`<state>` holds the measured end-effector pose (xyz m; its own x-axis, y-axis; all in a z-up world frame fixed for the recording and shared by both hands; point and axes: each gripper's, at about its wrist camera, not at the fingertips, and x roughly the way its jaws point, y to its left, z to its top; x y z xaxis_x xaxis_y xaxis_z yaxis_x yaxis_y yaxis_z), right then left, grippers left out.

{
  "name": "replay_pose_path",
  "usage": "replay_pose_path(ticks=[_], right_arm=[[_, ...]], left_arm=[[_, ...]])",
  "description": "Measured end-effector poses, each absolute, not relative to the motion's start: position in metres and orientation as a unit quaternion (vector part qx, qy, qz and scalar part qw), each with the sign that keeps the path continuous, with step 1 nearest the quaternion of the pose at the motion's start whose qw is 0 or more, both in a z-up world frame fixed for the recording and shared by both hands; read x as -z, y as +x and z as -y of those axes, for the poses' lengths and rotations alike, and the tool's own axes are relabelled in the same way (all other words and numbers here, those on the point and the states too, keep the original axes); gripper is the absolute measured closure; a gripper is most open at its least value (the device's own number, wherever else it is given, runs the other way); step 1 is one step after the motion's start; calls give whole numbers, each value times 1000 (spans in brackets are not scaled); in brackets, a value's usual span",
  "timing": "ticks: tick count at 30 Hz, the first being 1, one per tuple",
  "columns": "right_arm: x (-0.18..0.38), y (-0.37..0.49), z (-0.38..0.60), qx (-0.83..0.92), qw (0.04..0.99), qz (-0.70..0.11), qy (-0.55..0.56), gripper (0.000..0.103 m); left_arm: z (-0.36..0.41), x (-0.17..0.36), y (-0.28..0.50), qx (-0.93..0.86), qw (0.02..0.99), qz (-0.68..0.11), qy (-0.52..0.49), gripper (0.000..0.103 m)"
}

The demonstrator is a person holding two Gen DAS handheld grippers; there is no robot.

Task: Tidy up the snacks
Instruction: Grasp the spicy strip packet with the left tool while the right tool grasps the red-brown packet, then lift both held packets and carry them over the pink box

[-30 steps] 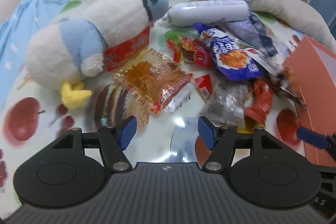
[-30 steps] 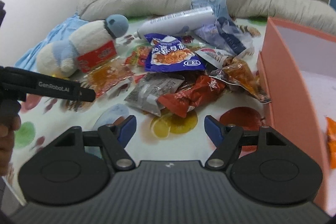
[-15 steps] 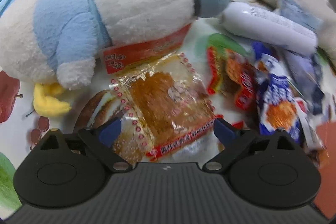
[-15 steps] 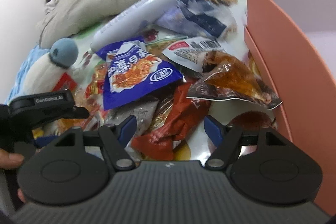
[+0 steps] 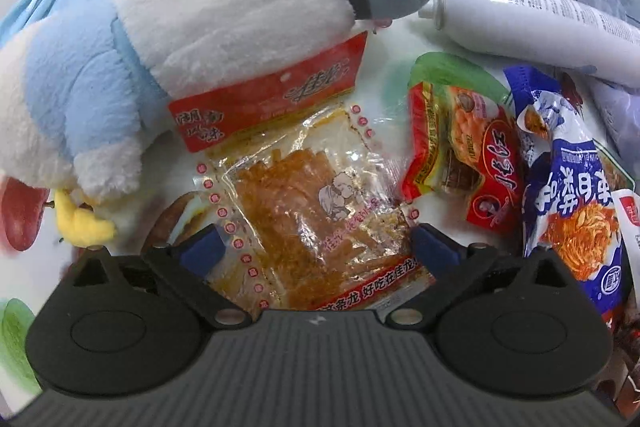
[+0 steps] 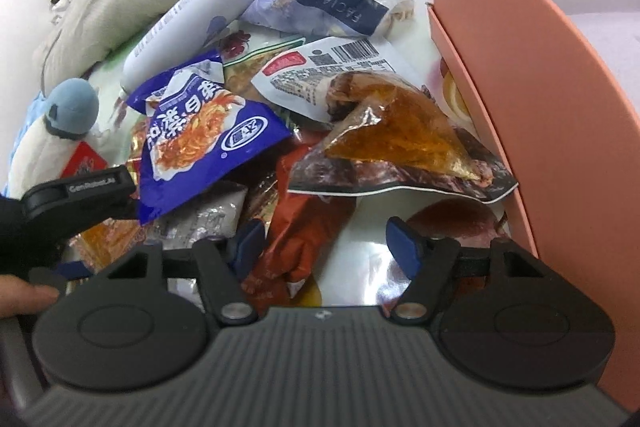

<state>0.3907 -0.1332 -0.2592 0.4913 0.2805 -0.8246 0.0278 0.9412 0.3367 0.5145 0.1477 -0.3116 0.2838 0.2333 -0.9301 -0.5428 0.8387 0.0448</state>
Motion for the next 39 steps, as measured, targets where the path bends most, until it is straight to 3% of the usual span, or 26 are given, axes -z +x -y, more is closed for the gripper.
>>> replay_pose_path(ticks=[2,4,9,19,24,33,39], right_arm=[[259,390,133,-83,847,-501,159,45],[257,391,135,-99,835,-512,176,67],[255,380,139,-99,838,-509,171,74],[248,341,158,-112,844,-498,161,75],[243,319,157,-124,856,-483,136,75],[236,260,159,-132,873,-454,117,75],[230,232,161,-136,886,-434,90,75]], left_arm=[[-148,311,517,-245,787,-547,-145,1],[-149,310,513,-240,788,-548,-149,2],[-149,306,500,-201,799,-551,-131,5],[-133,300,456,-165,823,-534,-96,23],[-123,296,424,-155,838,-517,-85,41],[-112,297,379,-106,850,-513,-55,61],[-100,293,345,-89,849,-517,-64,66]])
